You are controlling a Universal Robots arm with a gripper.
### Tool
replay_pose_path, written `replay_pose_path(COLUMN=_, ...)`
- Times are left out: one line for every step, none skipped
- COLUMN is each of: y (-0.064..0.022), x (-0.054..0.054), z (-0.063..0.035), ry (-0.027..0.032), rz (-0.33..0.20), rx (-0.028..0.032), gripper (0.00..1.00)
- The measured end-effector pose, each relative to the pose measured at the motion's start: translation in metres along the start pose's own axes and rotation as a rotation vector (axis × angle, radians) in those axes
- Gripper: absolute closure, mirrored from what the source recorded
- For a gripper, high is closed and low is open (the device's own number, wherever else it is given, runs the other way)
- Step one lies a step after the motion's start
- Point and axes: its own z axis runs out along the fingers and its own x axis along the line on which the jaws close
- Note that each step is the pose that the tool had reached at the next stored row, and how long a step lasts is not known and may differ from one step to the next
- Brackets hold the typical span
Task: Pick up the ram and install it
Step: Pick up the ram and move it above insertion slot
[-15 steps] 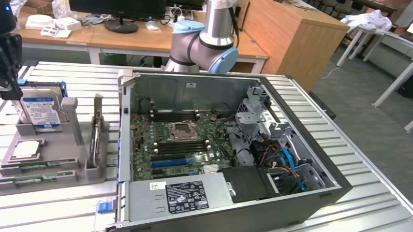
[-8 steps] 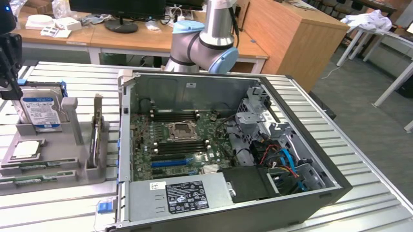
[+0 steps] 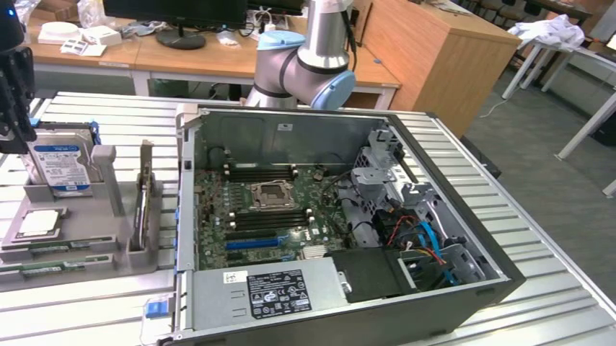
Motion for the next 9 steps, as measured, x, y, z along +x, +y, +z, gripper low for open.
replay_pose_path(y=0.0, x=0.0, z=0.0, ry=0.0, rz=0.0, rx=0.0, gripper=0.7)
replay_pose_path(y=0.0, x=0.0, z=0.0004, ry=0.0, rz=0.0, rx=0.0, gripper=0.7)
replay_pose_path(y=0.0, x=0.0, z=0.0016, ry=-0.0003, rz=0.0, rx=0.0007, gripper=0.7)
replay_pose_path(y=-0.0001, x=0.0, z=0.0032, ry=-0.0003, rz=0.0, rx=0.0015, gripper=0.7)
replay_pose_path(y=-0.0002, x=0.0, z=0.0049, ry=-0.0003, rz=0.0, rx=0.0024, gripper=0.7)
replay_pose_path(y=-0.0003, x=0.0, z=0.0067, ry=-0.0003, rz=0.0, rx=0.0029, gripper=0.7)
replay_pose_path(y=-0.0003, x=0.0, z=0.0085, ry=-0.0004, rz=0.0, rx=0.0034, gripper=0.7)
replay_pose_path(y=-0.0003, x=0.0, z=0.0104, ry=-0.0003, rz=0.0, rx=0.0036, gripper=0.7)
replay_pose_path(y=-0.0004, x=0.0, z=0.0122, ry=-0.0004, rz=0.0, rx=0.0039, gripper=0.7)
